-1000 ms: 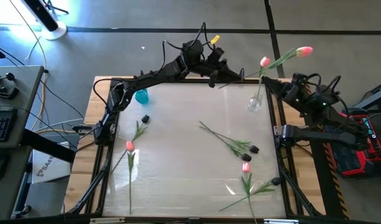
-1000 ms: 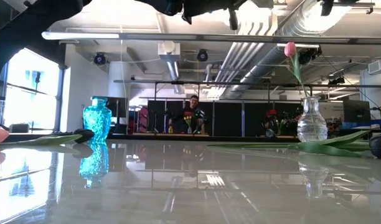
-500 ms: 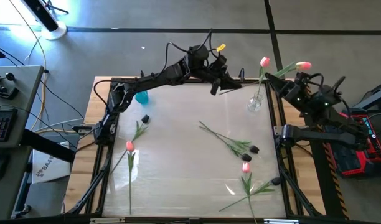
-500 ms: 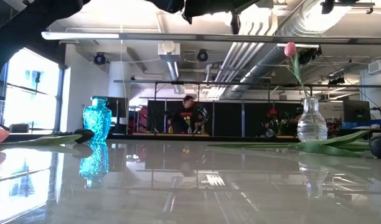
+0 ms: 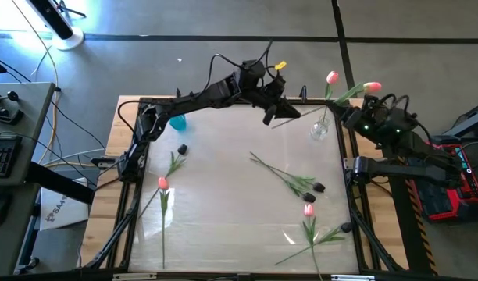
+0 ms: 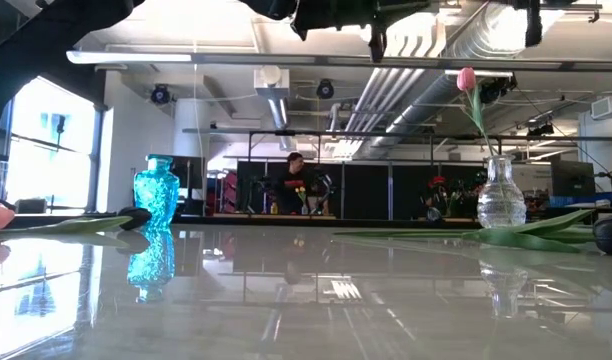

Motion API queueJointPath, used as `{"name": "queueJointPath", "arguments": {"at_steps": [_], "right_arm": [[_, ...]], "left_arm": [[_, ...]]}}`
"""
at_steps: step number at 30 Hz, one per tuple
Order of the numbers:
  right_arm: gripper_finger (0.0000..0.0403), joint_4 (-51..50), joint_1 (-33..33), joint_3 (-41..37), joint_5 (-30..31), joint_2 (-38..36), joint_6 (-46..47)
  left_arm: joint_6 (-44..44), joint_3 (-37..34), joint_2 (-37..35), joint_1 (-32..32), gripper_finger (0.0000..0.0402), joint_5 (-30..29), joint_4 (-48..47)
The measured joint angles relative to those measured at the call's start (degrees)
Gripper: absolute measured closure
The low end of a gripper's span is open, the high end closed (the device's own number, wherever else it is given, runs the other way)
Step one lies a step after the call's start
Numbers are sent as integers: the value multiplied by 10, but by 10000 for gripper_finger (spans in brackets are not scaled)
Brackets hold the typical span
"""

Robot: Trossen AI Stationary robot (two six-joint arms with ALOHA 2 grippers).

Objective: Sort flowers into vase by color
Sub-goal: Put the pink flower into the transparent vase

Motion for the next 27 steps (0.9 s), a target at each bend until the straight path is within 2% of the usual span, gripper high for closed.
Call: {"name": "queueJointPath", "arguments": {"at_steps": [4,10,18,27], "right_arm": [[401,-86,0,0,13,0,0],[402,-229,0,0,80,0,1],[402,-276,0,4,172,-1,-20],[403,-447,-1,125,248,-1,-42]], "left_arm": [[34,0,0,-2,351,-7,-46],[82,0,0,-3,325,-43,-112],[139,0,1,-9,322,-94,-161],[187,0,3,-19,323,-117,-172]]}}
